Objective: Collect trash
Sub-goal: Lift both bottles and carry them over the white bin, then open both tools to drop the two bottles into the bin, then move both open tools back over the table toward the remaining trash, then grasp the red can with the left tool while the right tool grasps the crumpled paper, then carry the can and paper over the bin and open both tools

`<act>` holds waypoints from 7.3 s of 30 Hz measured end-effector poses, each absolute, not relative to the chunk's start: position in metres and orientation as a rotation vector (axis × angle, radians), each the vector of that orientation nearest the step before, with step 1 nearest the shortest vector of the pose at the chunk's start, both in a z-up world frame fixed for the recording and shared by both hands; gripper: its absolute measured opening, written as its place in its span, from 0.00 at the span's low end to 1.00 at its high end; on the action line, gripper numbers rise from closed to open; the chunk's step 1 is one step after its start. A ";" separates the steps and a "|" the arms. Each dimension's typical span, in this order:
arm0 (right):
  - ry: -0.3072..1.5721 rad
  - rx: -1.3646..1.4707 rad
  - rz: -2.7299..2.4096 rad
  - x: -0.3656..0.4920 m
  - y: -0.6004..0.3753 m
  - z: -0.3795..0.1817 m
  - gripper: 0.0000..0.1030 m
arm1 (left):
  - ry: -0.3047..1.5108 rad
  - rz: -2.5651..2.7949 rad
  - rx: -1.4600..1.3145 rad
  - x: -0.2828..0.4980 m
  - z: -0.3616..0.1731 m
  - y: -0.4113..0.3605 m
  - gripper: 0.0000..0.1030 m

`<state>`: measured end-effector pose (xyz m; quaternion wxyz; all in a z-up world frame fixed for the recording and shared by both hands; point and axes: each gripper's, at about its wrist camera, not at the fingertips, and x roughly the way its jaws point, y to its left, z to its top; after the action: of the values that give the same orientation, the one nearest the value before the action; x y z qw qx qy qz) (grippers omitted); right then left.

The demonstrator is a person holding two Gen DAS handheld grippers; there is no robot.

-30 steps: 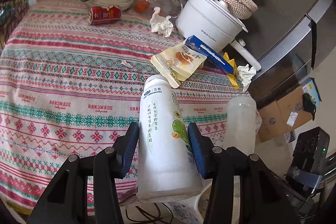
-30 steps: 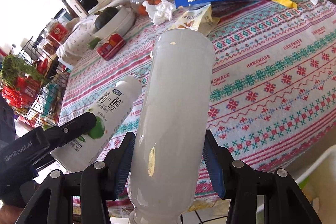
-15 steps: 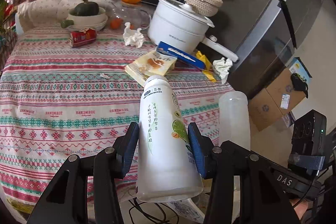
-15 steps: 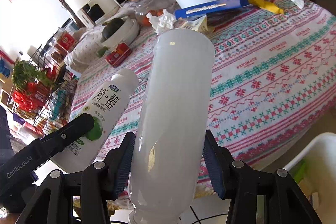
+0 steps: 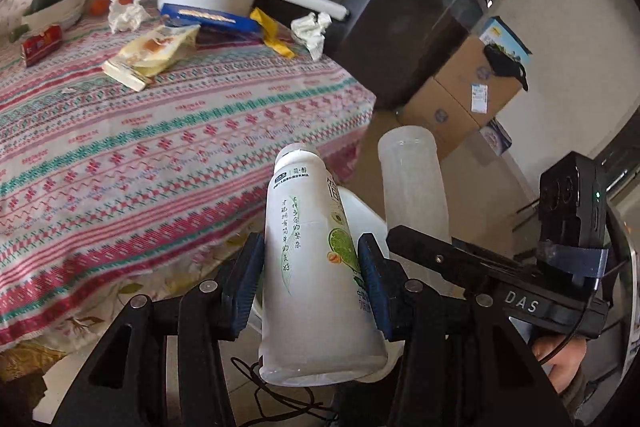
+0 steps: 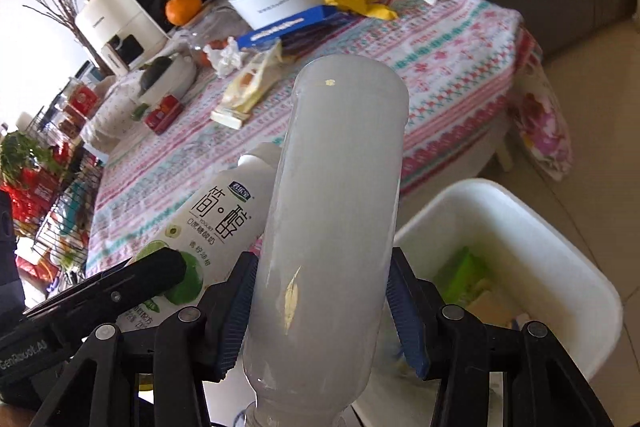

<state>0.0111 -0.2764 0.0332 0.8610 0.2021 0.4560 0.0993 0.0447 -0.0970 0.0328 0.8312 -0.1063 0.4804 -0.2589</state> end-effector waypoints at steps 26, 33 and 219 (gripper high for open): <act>1.180 0.466 -0.110 0.006 -0.342 -0.023 0.66 | 1.280 -0.600 -0.200 0.065 -0.060 -0.182 0.50; 1.135 0.512 -0.110 0.007 -0.343 -0.017 0.66 | 1.290 -0.659 -0.235 0.074 -0.068 -0.201 0.53; 1.081 0.449 0.067 0.000 -0.316 -0.003 0.58 | 0.910 -0.720 0.061 0.033 0.012 -0.114 0.56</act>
<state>-0.0004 -0.3156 -0.0030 0.8329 0.2120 0.5102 0.0314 0.0330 -0.1141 0.0123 0.8359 0.0286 0.4298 -0.3402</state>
